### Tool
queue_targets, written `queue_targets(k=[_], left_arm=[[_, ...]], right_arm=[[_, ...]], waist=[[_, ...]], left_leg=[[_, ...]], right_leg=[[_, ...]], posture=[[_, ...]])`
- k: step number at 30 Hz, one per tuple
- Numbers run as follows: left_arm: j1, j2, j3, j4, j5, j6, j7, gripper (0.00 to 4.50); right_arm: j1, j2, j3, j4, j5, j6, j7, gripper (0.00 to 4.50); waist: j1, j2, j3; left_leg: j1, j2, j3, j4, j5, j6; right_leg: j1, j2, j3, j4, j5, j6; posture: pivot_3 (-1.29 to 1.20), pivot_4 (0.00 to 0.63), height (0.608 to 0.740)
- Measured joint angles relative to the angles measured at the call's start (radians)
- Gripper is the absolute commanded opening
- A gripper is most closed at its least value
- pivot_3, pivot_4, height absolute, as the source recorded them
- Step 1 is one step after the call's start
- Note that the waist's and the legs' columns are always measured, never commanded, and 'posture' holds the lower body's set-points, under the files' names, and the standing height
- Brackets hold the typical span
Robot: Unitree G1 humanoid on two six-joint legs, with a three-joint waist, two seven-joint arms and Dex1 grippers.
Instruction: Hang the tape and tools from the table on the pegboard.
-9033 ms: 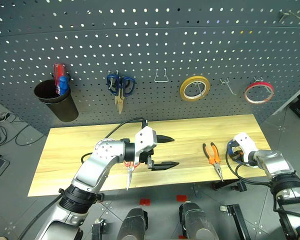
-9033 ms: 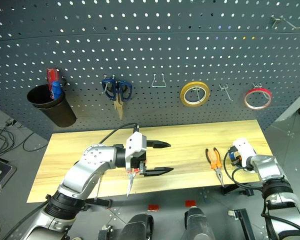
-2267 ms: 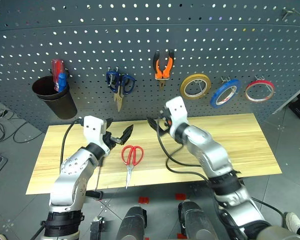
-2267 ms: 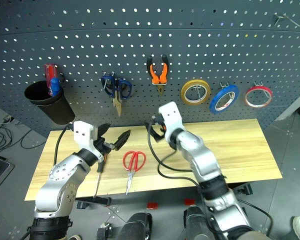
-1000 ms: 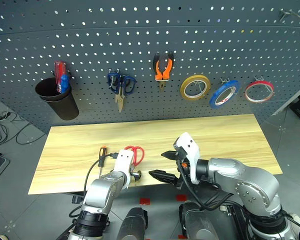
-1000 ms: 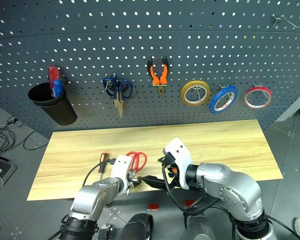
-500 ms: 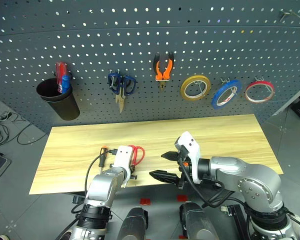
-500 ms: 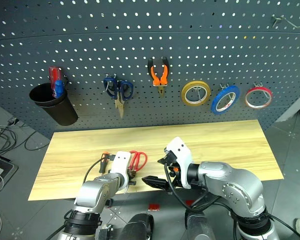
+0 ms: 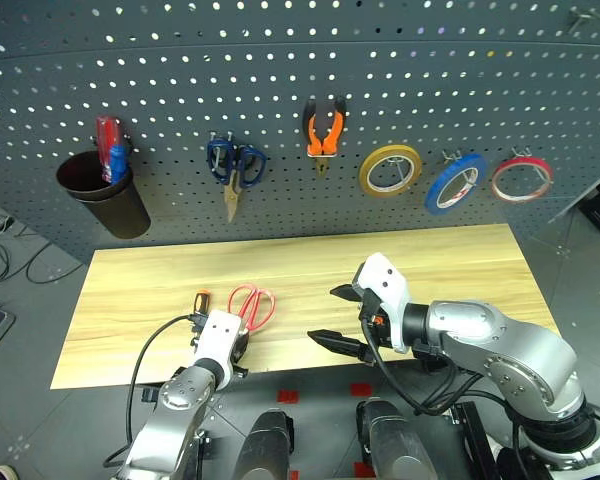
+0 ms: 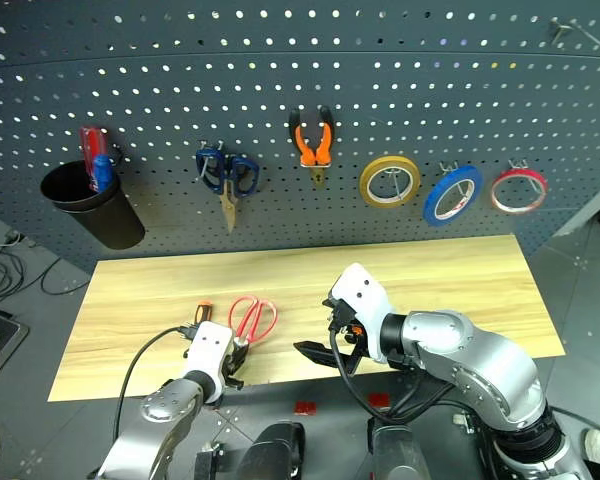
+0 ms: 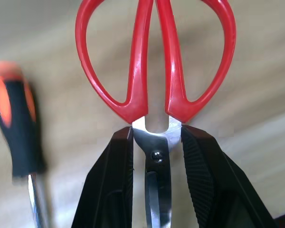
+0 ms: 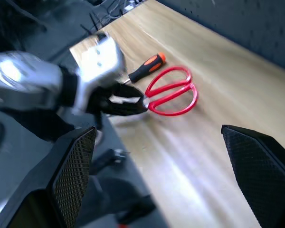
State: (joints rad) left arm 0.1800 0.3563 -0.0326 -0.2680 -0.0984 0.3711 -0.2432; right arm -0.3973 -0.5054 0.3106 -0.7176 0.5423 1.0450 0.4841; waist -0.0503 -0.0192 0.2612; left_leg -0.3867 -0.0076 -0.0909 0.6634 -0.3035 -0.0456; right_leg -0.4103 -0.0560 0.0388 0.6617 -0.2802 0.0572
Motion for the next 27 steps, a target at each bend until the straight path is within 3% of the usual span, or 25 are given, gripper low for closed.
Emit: queue_targets(k=[7,15,21,27], left_arm=[[0.02,0.011,0.088,-0.022,-0.003,-0.195,-0.032,1.16],[-0.016,-0.001,0.067,-0.124,0.151,-0.336,0.025,1.16],[-0.032,-0.051,0.093,-0.204,0.183,-0.286,0.088,1.16],[-0.035,-0.066,0.126,-0.259,0.186,-0.229,0.105,1.16]], right_arm=[[-0.045,-0.05,0.101,-0.02,-0.156,-0.19,0.028,4.5],[-0.08,-0.064,0.137,0.037,-0.346,-0.445,0.073,4.5],[-0.094,0.123,-0.032,0.056,-0.215,-0.28,0.001,4.5],[-0.126,0.132,-0.142,0.084,-0.167,-0.181,-0.033,4.5]], waist=[[-0.001,0.001,0.003],[-0.004,0.0,0.003],[-0.007,0.0,0.003],[-0.006,0.0,0.003]], left_leg=[[-0.002,-0.001,0.001,0.0,0.0,0.0],[-0.004,-0.001,0.0,0.001,0.0,-0.001],[-0.005,0.0,0.0,0.001,0.0,0.0],[-0.005,-0.002,0.0,0.002,0.0,0.0]], right_leg=[[-0.001,0.001,-0.001,-0.002,0.0,0.0],[-0.001,0.001,-0.002,-0.002,0.0,0.0],[-0.002,0.001,-0.002,0.001,0.0,0.0],[-0.002,0.002,-0.002,0.002,0.0,0.0]], posture=[[-0.04,0.274,0.74],[-0.06,0.253,0.74],[-0.05,0.242,0.74],[-0.04,0.229,0.74]])
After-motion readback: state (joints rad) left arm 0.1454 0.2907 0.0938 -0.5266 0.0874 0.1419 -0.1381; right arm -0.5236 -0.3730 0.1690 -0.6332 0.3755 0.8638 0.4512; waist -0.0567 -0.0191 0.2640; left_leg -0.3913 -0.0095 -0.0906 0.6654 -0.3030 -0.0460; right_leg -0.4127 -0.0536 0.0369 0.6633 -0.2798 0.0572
